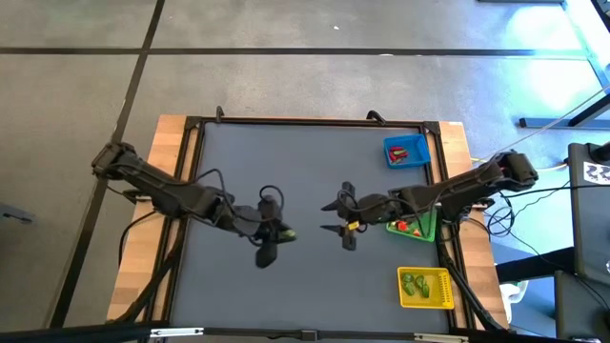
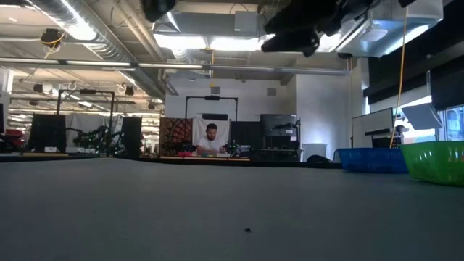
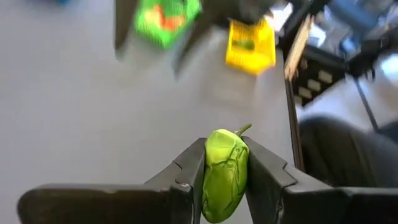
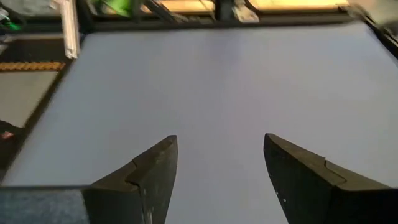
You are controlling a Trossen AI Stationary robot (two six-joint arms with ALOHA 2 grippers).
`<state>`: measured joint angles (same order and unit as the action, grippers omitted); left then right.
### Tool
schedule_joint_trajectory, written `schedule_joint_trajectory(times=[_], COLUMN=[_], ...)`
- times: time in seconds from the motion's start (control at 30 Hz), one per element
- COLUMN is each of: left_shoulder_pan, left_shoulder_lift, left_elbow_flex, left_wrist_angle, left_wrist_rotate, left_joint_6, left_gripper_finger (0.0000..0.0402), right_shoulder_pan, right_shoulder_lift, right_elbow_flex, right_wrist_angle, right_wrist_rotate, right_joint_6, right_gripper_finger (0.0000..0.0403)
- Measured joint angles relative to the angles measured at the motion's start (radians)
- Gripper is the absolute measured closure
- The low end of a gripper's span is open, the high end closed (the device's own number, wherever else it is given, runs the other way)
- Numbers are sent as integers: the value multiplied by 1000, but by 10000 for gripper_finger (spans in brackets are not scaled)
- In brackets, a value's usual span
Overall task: Sort produce into baskets
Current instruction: Put the capsicum into the yellow basket
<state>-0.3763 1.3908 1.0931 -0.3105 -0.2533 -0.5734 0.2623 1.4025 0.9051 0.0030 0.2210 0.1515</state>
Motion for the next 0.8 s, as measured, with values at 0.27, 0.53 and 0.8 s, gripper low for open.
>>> schedule_joint_trajectory(times=[0.27, 0.53, 0.8], left_shoulder_pan=[40, 49, 50], left_shoulder_lift=[89, 139, 135], left_elbow_flex=[0, 0, 1], left_wrist_angle=[225, 258, 248], left_wrist_rotate=[-26, -20, -22], left_joint_6=[107, 135, 168], left_gripper_finger=[318, 318, 318], right_shoulder_pan=[0, 0, -1], right_shoulder_lift=[105, 124, 117], right_elbow_flex=[0, -2, -2], right_wrist_angle=[265, 375, 362], right_wrist_rotate=[-86, -190, -247], right_joint_6=[-63, -85, -80], right_gripper_finger=[164, 204, 292])
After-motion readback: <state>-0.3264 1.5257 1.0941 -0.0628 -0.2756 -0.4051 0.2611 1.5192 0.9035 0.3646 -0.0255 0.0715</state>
